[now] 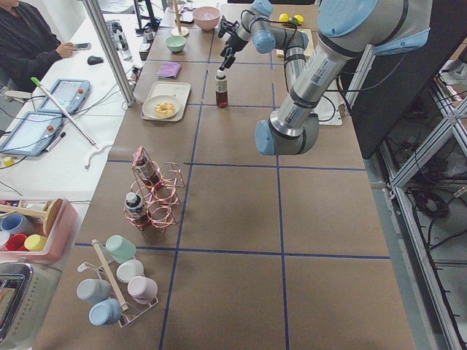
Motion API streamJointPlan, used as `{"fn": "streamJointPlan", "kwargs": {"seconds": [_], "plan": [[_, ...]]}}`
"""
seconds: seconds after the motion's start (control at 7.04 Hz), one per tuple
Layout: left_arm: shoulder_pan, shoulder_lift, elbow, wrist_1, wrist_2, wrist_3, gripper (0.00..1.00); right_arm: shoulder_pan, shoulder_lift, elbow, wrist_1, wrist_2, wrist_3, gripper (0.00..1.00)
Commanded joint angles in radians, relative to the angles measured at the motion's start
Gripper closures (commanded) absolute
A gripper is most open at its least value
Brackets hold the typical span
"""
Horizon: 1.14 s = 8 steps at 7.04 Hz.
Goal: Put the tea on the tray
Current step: 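Carry the bottle to the table center, set it upright, release, withdraw left gripper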
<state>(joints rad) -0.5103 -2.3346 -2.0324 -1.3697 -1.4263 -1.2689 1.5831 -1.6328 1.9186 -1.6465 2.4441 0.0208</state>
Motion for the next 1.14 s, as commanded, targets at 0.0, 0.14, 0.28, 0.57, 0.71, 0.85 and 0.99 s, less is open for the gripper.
{"fn": "streamJointPlan", "kwargs": {"seconds": [0.0, 0.14, 0.28, 0.57, 0.71, 0.85, 0.99], "plan": [[-0.173, 0.165, -0.121, 0.024, -0.248, 0.177, 0.0, -0.102, 0.118, 0.08, -0.007, -0.008, 0.19, 0.0], [-0.228, 0.251, -0.155, 0.023, -0.282, 0.283, 0.0, -0.168, 0.175, 0.118, -0.009, -0.011, 0.335, 0.0], [-0.269, 0.329, -0.195, 0.024, -0.286, 0.339, 0.0, -0.261, 0.242, 0.161, -0.012, -0.052, 0.489, 0.0], [-0.325, 0.498, -0.241, 0.023, -0.346, 0.446, 0.0, -0.452, 0.365, 0.218, -0.019, -0.152, 0.8, 0.0], [-0.42, 0.582, -0.246, 0.023, -0.467, 0.574, 0.0, -0.538, 0.434, 0.218, -0.021, -0.16, 0.959, 0.0], [-0.507, 0.678, -0.247, 0.012, -0.52, 0.724, 0.0, -0.607, 0.497, 0.22, -0.035, -0.189, 1.057, 0.0], [-0.577, 0.743, -0.243, 0.006, -0.52, 0.849, 0.0, -0.686, 0.557, 0.246, -0.115, -0.291, 1.077, 0.0]]}}
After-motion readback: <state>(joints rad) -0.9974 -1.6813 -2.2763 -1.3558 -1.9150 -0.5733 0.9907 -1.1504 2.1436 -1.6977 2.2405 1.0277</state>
